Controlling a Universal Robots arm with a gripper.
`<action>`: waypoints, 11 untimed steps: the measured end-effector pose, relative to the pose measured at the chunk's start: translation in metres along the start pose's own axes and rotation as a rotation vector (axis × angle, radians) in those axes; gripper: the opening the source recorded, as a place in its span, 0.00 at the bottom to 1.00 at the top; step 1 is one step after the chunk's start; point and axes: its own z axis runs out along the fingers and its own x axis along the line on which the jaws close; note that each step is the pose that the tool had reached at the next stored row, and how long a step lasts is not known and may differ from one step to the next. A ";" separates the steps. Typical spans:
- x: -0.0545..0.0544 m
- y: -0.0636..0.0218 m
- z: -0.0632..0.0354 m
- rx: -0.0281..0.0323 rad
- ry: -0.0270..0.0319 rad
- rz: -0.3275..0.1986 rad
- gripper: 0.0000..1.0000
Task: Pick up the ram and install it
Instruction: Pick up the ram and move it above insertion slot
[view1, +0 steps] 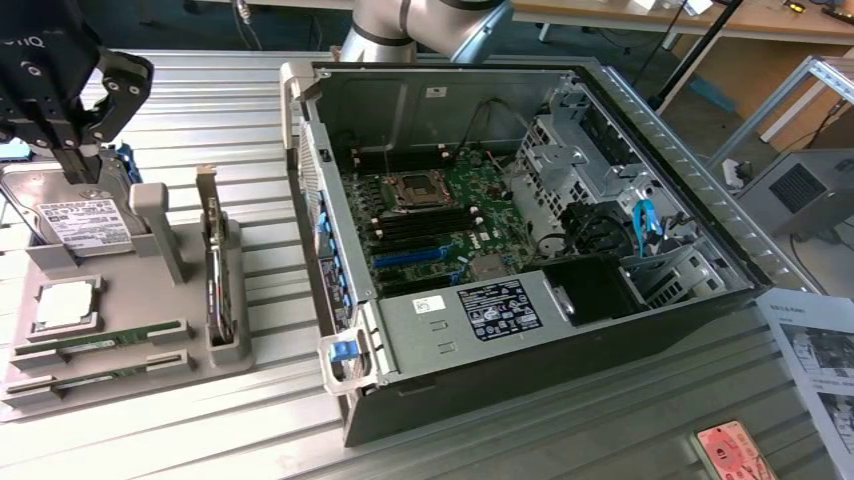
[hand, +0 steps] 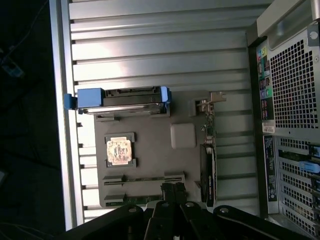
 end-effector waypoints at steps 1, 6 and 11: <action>0.000 -0.0016 -0.0001 0.0001 0.0001 0.000 0.11; 0.000 -0.0059 -0.0003 0.0005 0.0000 0.000 0.11; -0.001 -0.0114 -0.0005 0.0010 -0.0001 0.000 0.11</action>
